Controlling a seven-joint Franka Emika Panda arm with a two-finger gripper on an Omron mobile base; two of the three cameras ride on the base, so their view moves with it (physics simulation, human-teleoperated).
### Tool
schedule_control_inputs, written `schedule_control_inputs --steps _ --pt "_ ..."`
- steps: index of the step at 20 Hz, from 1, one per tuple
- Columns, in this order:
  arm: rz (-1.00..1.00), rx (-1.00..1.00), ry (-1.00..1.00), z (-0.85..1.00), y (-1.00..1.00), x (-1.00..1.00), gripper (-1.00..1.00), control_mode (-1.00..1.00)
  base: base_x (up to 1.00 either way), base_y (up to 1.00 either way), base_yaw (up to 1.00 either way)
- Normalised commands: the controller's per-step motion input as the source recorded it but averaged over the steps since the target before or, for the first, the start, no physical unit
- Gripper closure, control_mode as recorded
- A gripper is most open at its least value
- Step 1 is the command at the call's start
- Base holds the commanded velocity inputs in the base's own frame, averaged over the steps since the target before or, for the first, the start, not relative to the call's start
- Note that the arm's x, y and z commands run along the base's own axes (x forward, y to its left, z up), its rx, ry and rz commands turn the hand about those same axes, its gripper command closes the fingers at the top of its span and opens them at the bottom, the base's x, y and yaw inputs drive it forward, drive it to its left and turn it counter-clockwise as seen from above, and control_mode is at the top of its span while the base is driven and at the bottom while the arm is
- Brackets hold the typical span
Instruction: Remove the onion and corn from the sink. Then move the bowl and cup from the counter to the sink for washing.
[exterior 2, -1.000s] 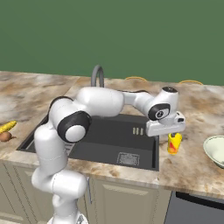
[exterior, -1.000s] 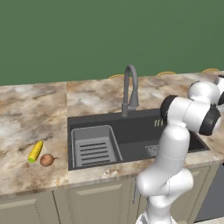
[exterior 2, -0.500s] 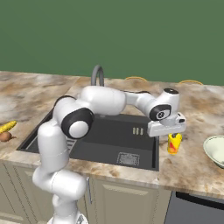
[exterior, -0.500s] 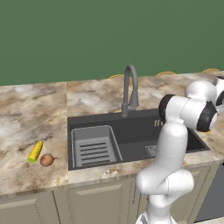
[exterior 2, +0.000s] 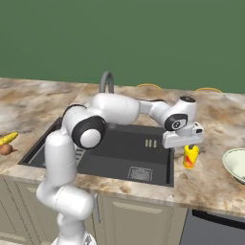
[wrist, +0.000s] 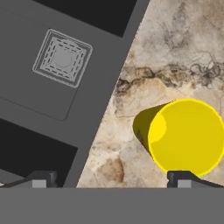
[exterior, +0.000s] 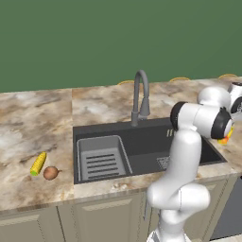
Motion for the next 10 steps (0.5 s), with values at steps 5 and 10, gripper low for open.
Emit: schedule_control_inputs --steps 5,10 --pt "0.00 0.00 0.00 -0.05 -0.12 0.19 -1.00 -1.00 0.00 0.00 0.00" --pt "0.00 0.00 0.00 -0.06 -0.14 0.21 -1.00 -1.00 0.00 0.00 0.00"
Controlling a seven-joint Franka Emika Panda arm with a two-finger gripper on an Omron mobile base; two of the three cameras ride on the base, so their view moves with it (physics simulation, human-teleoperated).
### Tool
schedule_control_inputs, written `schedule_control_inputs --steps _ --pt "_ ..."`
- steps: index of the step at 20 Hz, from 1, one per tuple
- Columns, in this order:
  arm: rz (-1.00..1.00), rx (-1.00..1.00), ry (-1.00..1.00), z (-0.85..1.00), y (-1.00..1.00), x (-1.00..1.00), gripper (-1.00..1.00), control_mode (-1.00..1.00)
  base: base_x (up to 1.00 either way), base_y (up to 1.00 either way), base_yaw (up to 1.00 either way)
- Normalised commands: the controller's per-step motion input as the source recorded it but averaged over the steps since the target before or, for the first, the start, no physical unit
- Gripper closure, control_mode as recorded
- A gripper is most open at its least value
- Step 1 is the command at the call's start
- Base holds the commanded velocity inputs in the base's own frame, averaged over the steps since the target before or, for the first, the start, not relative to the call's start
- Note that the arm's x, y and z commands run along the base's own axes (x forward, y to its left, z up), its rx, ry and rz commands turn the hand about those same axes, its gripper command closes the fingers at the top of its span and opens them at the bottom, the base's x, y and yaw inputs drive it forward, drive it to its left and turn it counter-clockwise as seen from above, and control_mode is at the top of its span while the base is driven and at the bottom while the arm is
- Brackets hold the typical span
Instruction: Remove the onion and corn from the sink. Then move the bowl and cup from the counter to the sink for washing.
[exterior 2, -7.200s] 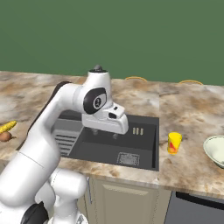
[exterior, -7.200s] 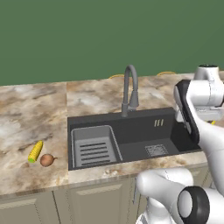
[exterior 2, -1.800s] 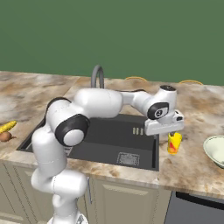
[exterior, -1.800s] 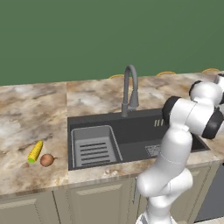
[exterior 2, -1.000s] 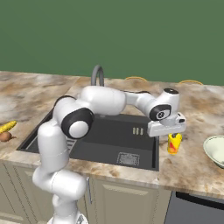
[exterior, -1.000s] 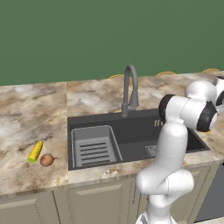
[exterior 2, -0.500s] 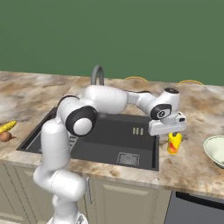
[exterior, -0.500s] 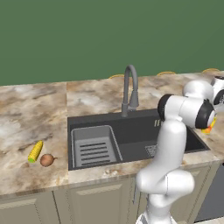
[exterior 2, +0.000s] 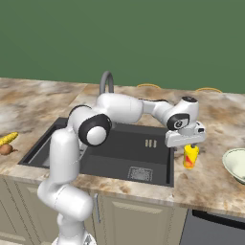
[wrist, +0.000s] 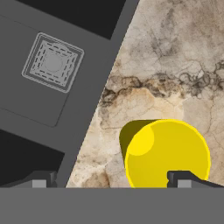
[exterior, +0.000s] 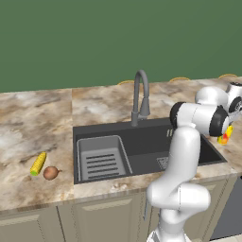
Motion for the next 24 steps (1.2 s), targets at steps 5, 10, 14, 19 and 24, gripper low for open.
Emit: schedule_control_inputs --steps 5,10,14,19,24 --pt "0.00 0.00 0.00 -0.09 -0.13 0.19 -1.00 -1.00 0.00 0.00 0.00" --pt "0.00 0.00 0.00 -0.14 -0.11 0.17 -1.00 -1.00 0.00 0.00 0.00" --pt "0.00 0.00 0.00 -0.16 -0.08 0.14 -1.00 -1.00 0.00 0.00 0.00" --pt "0.00 0.00 0.00 -0.15 -0.06 0.09 -1.00 -1.00 0.00 0.00 0.00" --pt "0.00 0.00 0.00 -0.18 -0.03 0.00 -1.00 -1.00 0.00 0.00 0.00"
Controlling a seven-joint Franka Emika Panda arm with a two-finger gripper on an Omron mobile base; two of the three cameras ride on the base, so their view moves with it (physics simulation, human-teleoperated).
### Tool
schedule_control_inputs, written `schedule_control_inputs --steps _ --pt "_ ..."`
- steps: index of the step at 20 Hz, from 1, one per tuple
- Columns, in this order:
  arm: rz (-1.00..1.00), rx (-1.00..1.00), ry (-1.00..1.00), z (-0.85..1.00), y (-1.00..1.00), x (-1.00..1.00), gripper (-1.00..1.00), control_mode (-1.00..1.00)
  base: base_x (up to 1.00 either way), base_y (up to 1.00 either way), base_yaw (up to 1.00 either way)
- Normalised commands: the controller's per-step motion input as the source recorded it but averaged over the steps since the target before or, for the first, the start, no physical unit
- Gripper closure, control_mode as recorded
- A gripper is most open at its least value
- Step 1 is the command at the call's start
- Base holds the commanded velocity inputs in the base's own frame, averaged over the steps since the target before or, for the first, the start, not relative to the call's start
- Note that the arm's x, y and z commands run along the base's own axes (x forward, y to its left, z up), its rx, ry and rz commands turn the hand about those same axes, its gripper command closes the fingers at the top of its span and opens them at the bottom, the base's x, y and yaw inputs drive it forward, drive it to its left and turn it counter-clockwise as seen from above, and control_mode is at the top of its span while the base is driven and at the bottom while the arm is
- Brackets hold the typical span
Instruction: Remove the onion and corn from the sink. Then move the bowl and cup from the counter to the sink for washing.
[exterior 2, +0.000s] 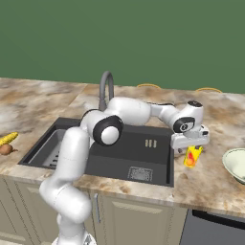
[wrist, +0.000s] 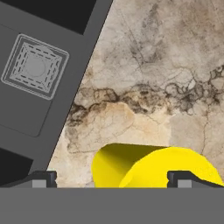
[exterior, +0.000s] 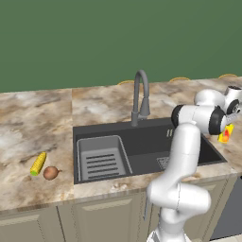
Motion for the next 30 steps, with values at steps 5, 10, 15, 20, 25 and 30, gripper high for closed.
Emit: schedule_control_inputs --steps 5,10,15,20,25,30 --pt "-0.02 0.00 0.00 -0.26 0.00 -0.13 1.00 -1.00 0.00 0.00 0.00" --pt "-0.03 0.00 0.00 -0.22 0.04 -0.10 1.00 -1.00 0.00 0.00 0.00" --pt "-0.05 0.00 0.00 -0.15 0.17 -0.10 1.00 -1.00 0.00 0.00 0.00" --pt "-0.01 -0.05 0.00 -0.02 0.32 -0.13 1.00 -1.00 0.00 0.00 0.00" --pt "0.00 -0.11 0.00 0.17 0.38 -0.10 1.00 -1.00 0.00 0.00 0.00" --pt "0.00 -0.13 -0.02 0.22 0.41 -0.08 1.00 -1.00 0.00 0.00 0.00"
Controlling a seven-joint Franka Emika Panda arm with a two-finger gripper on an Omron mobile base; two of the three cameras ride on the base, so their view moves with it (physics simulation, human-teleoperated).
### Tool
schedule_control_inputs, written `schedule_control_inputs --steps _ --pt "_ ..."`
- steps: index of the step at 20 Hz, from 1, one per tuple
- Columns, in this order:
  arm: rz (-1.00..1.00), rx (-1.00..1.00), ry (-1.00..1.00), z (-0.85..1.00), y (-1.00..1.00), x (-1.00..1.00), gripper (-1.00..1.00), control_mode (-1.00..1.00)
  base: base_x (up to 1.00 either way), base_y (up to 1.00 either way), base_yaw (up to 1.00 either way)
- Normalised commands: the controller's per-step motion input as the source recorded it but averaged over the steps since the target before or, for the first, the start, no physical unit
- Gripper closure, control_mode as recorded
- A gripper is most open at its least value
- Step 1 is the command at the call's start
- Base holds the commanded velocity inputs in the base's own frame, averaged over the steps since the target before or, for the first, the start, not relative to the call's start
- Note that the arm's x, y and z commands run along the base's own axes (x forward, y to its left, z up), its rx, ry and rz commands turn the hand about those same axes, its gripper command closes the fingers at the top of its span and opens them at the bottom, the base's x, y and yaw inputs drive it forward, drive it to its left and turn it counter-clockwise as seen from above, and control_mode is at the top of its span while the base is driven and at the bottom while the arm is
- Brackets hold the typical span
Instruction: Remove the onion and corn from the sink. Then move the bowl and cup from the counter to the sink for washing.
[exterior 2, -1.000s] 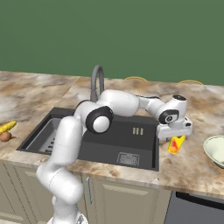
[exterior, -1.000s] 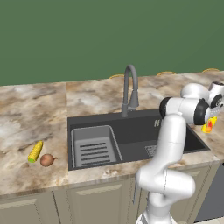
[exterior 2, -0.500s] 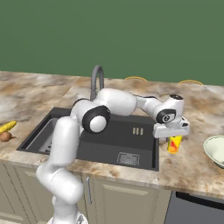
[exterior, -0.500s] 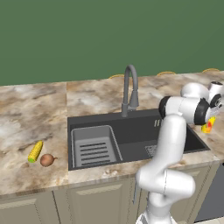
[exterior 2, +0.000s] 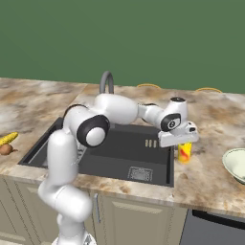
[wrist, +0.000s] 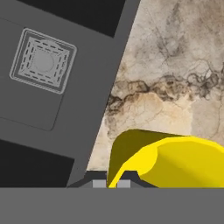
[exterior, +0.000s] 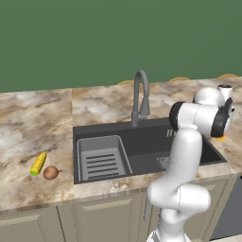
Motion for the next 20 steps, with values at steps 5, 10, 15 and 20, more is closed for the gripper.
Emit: schedule_control_inputs --steps 5,10,15,20 --pt "0.00 -0.09 -0.01 0.13 0.45 -0.04 1.00 -1.00 0.00 0.00 0.00" --pt "0.00 -0.01 0.00 0.09 0.39 -0.01 1.00 -1.00 0.00 0.00 0.00" --pt "0.00 0.00 0.00 0.07 0.36 0.00 1.00 -1.00 0.00 0.00 0.00" --pt "0.00 0.00 -0.01 0.04 0.27 0.05 1.00 -1.00 0.00 0.00 0.00"
